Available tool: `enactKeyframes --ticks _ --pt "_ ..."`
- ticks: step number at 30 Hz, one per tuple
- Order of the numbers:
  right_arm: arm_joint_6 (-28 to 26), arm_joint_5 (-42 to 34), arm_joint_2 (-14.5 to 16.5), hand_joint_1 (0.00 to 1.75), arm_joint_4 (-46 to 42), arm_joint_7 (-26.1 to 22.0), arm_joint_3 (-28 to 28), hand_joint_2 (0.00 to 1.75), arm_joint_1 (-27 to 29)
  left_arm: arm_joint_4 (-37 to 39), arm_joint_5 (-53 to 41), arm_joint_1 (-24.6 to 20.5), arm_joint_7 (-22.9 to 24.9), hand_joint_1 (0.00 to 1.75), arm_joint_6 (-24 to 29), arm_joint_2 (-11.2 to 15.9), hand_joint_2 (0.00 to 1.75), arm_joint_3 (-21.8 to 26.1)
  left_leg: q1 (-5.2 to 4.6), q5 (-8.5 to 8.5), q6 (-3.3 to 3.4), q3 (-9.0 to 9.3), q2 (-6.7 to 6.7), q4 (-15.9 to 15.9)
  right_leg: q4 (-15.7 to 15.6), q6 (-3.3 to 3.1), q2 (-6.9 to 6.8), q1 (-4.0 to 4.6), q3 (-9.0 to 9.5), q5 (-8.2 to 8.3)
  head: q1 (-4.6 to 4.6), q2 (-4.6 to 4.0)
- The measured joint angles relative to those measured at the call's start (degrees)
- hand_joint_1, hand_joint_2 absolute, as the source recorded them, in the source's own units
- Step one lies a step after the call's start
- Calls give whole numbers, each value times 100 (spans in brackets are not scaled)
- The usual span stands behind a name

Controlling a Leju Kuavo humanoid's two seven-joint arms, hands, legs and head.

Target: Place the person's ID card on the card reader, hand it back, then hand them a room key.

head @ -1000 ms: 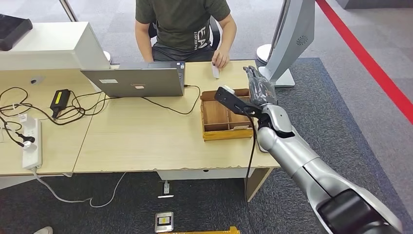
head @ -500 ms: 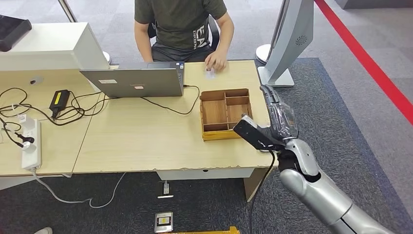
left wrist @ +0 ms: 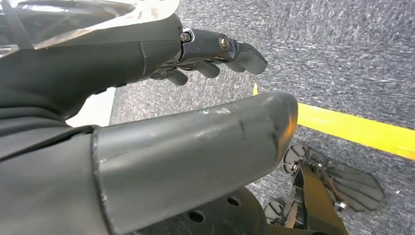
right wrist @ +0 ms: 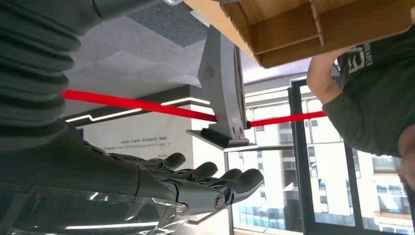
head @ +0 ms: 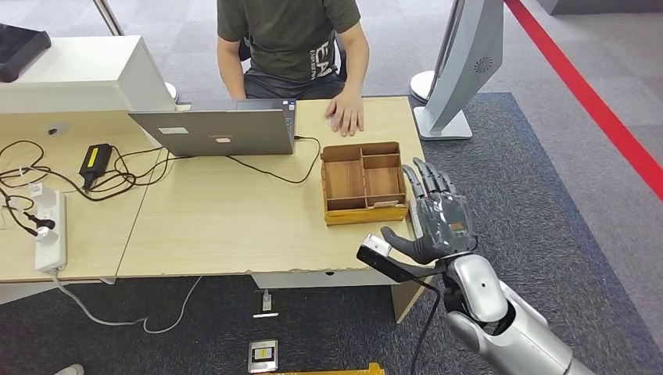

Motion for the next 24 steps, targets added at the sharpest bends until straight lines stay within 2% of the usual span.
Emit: enactKeyframes --ticks 9,18,24 --pt "312 -95 446 0 618 -302 37 175 -200 -2 -80 -8 68 0 -124 -4 0 33 0 1 -1 -2 0 0 2 0 -1 1 1 0 1 0" --pt "258 -482 889 0 1735 -461 52 175 -713 -2 -233 -13 72 0 -259 -5 0 31 0 2 -1 -2 0 0 2 0 -2 0 1 1 0 0" --pt "197 -566 1081 0 2382 -517 42 175 -942 -2 -272 -16 66 0 -285 -4 0 31 0 2 -1 -3 0 0 2 0 -3 0 0 0 3 0"
